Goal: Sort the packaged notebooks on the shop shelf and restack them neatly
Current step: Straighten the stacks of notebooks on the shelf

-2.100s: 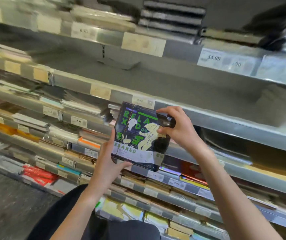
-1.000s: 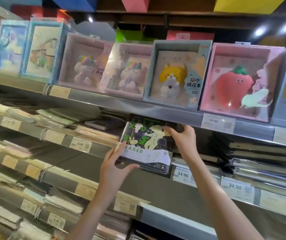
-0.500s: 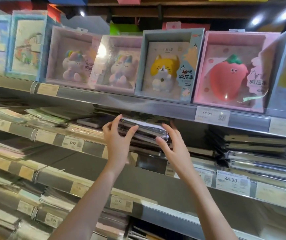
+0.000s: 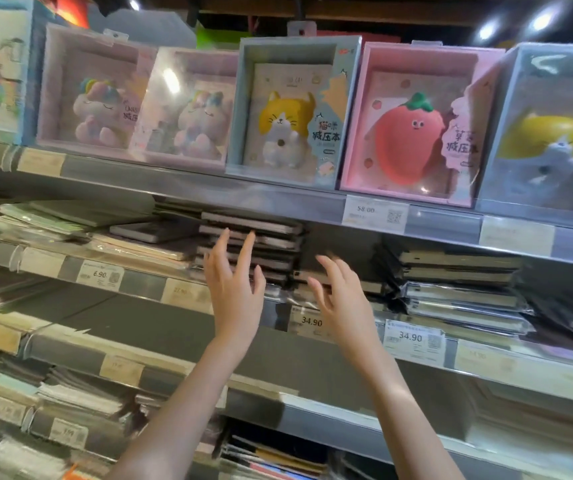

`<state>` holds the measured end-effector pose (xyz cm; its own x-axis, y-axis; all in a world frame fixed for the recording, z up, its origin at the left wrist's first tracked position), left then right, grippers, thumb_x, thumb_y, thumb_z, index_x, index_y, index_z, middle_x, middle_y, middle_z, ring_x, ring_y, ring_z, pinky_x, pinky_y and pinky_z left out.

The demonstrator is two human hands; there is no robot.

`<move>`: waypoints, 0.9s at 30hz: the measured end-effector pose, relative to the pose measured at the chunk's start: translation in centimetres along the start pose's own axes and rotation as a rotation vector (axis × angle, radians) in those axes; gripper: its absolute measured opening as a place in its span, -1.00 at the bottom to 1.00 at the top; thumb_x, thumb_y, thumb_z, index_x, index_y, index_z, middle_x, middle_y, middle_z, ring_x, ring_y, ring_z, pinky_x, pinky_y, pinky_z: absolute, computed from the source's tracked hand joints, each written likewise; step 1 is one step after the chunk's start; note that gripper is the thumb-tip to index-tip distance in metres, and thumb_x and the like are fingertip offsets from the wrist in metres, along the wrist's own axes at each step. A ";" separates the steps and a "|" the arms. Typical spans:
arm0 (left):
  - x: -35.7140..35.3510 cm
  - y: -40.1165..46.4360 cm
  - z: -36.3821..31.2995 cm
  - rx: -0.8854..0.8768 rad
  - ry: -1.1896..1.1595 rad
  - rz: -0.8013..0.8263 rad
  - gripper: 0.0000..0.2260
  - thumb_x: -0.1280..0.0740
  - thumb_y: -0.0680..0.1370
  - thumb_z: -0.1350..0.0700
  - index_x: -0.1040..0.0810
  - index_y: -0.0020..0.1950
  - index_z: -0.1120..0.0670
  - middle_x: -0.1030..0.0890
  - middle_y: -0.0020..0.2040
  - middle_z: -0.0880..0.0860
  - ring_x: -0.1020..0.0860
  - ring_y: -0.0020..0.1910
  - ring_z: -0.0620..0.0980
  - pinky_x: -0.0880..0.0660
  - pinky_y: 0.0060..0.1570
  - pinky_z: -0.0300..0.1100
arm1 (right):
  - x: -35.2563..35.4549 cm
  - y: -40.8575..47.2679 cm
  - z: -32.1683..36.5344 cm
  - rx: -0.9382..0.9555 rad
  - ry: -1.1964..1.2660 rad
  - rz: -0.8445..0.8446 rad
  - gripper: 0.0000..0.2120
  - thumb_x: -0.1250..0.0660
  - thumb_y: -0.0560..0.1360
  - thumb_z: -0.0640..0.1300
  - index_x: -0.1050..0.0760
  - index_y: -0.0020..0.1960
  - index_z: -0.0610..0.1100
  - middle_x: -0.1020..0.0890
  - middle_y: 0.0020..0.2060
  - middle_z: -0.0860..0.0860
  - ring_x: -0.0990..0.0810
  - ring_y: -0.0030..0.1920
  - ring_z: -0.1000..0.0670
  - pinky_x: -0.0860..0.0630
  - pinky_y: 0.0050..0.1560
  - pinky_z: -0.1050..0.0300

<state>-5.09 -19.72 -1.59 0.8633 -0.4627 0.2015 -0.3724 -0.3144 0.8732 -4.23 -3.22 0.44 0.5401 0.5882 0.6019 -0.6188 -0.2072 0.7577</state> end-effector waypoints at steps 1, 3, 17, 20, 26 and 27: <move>-0.4 -0.6 -1.0 -0.044 -0.042 -0.003 -0.62 -0.27 0.51 0.22 -0.43 0.34 0.11 -0.34 0.35 0.19 -0.24 0.35 0.12 -0.31 0.31 0.20 | 0.6 -0.9 -0.6 0.067 0.000 -0.050 -0.66 -0.18 0.59 -0.04 -0.39 0.33 -0.10 -0.41 0.35 -0.03 -0.35 0.33 0.01 -0.41 0.18 0.12; -1.4 -1.8 -3.4 -0.118 -0.110 0.020 -0.67 -0.24 0.50 0.26 -0.49 0.26 0.14 -0.42 0.29 0.15 -0.32 0.31 0.11 -0.36 0.25 0.18 | 2.3 -2.4 -1.9 0.160 -0.023 -0.158 -0.76 -0.18 0.58 -0.08 -0.53 0.15 -0.13 -0.53 0.20 -0.02 -0.42 0.20 0.06 -0.50 -0.03 0.16; -7.1 -6.0 -15.7 -0.007 -0.112 0.262 -0.35 0.04 0.44 -0.29 -0.43 0.33 0.07 -0.53 0.21 0.04 -0.37 0.23 0.03 -0.21 0.23 -0.11 | 13.6 -6.7 -17.9 0.073 -0.193 -0.416 -0.68 -0.22 0.48 -0.01 -0.43 0.20 -0.10 -0.54 0.08 -0.12 -0.37 0.12 -0.05 -0.41 0.12 0.06; -7.0 -6.9 -16.5 0.104 -0.163 0.355 -0.26 0.00 0.35 -0.40 -0.30 0.42 -0.03 -0.46 0.27 0.03 -0.27 0.30 0.02 -0.21 0.26 -0.06 | 15.0 -7.0 -19.2 -0.024 -0.130 -0.337 -0.51 -0.36 0.44 0.09 -0.37 0.26 -0.14 -0.46 0.13 -0.15 -0.37 0.12 -0.05 -0.44 0.10 0.02; -6.8 -6.7 -17.6 0.152 -0.168 0.316 -0.43 -0.37 0.46 -0.11 -0.31 0.40 0.04 -0.47 0.25 0.09 -0.25 0.27 0.02 -0.13 0.33 -0.05 | 16.1 -6.8 -19.7 -0.241 -0.104 -0.103 -0.34 -0.32 0.40 0.23 -0.23 0.36 -0.06 -0.59 0.04 0.00 -0.60 0.01 -0.04 -0.55 -0.03 -0.02; -6.8 -6.6 -17.6 0.150 -0.169 0.311 -0.44 -0.37 0.46 -0.09 -0.32 0.39 0.04 -0.48 0.21 0.08 -0.25 0.25 0.01 -0.12 0.32 -0.06 | 16.2 -6.7 -19.7 -0.255 -0.127 -0.097 -0.33 -0.31 0.39 0.26 -0.23 0.35 -0.06 -0.61 -0.06 0.01 -0.61 -0.06 -0.05 -0.55 -0.07 -0.02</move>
<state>-2.46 0.13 -0.91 0.6375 -0.6812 0.3599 -0.6643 -0.2494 0.7047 -2.53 23.08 0.14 0.6611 0.4895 0.5687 -0.6755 0.0583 0.7351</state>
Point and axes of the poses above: each hand's wrist, its own y-axis towards the middle knuckle, its own x-axis out of the back of the hand, z = x × y, the point moved 2 cm from there along y, towards the middle knuckle
